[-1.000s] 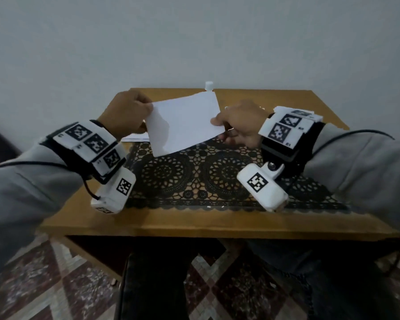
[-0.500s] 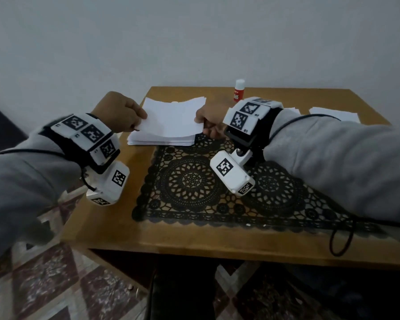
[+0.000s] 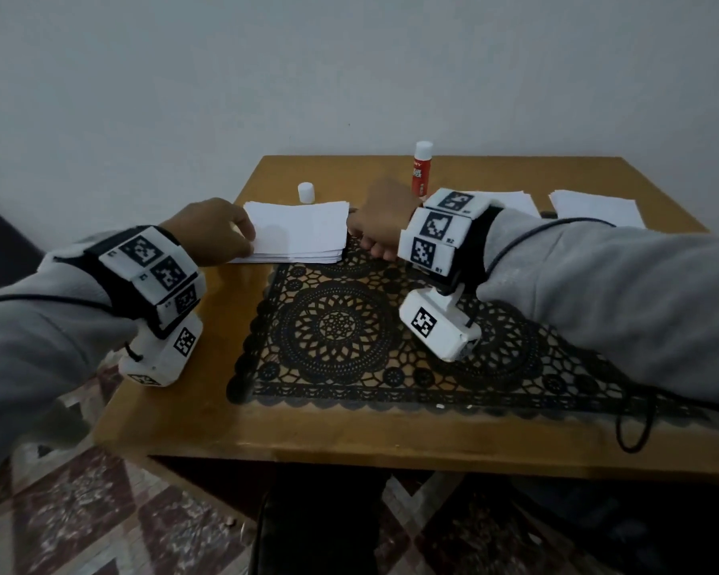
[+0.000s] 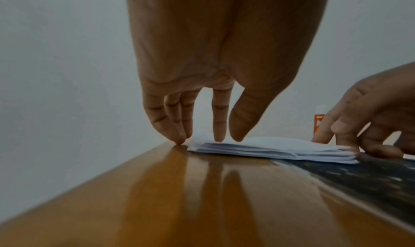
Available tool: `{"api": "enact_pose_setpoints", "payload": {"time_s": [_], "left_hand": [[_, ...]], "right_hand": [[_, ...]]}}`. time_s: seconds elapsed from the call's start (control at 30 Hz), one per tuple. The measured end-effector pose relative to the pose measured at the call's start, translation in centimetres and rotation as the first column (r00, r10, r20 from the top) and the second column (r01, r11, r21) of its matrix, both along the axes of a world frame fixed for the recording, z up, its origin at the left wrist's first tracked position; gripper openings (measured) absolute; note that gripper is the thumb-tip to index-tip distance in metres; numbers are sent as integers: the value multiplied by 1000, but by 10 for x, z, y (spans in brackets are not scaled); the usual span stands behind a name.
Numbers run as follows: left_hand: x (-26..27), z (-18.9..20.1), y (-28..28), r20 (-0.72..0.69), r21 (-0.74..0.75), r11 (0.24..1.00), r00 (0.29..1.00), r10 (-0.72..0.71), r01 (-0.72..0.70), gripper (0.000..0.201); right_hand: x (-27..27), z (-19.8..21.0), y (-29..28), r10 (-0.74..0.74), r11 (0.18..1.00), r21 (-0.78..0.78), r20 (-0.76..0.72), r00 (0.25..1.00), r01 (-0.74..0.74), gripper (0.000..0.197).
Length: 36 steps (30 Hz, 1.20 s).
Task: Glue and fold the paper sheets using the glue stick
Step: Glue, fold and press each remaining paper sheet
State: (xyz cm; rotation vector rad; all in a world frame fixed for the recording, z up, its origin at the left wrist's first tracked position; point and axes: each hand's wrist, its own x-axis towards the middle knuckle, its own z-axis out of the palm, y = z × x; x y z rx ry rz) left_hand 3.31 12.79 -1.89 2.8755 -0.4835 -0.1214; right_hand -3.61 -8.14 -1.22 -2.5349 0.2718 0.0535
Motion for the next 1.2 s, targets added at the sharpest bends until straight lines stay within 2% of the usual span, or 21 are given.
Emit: {"api": "enact_pose_setpoints", "payload": {"time_s": [0.03, 0.1, 0.17, 0.3, 0.4, 0.57, 0.67, 0.77, 0.87, 0.97, 1.13, 1.2], "left_hand": [[-3, 1, -3, 16, 14, 1000, 1000, -11, 11, 24], [-11, 4, -10, 60, 15, 999, 997, -51, 50, 27], [-19, 9, -22, 104, -24, 993, 988, -114, 117, 26], [-42, 24, -61, 194, -89, 949, 939, -283, 304, 19], [-61, 33, -102, 254, -57, 896, 874, -415, 441, 17], [-80, 24, -176, 172, -37, 823, 814, -554, 568, 28], [-79, 12, -210, 122, 7, 813, 806, -579, 583, 35], [-77, 2, -239, 106, 124, 795, 788, -606, 594, 43], [-75, -4, -256, 112, 222, 776, 775, -622, 590, 47], [-72, -7, -260, 128, 232, 774, 771, -624, 588, 42], [-73, -8, -259, 175, 166, 791, 771, -612, 589, 15], [-75, -7, -260, 195, 165, 795, 771, -607, 584, 13]], "right_hand": [[-5, 4, -4, -1, 999, -40, 53, 999, 3, 12], [-21, 5, -17, 67, 978, -206, 131, 989, -39, 18], [-40, 6, -37, 121, 946, -316, 150, 981, -68, 19], [-68, 7, -95, 75, 903, -430, 173, 982, 7, 20], [-83, 6, -142, -15, 897, -430, 205, 979, 104, 23], [-95, 1, -188, -105, 894, -405, 232, 967, 194, 39], [-92, -1, -191, -77, 921, -348, 277, 958, 174, 35], [-90, -5, -192, -43, 951, -285, 254, 966, 117, 24], [-90, -5, -196, -65, 954, -264, 272, 960, 140, 24], [-88, -5, -197, -76, 954, -257, 283, 956, 152, 24], [-83, -8, -201, -156, 940, -259, 247, 956, 220, 23], [-84, -8, -203, -159, 936, -268, 251, 955, 227, 20]]}}
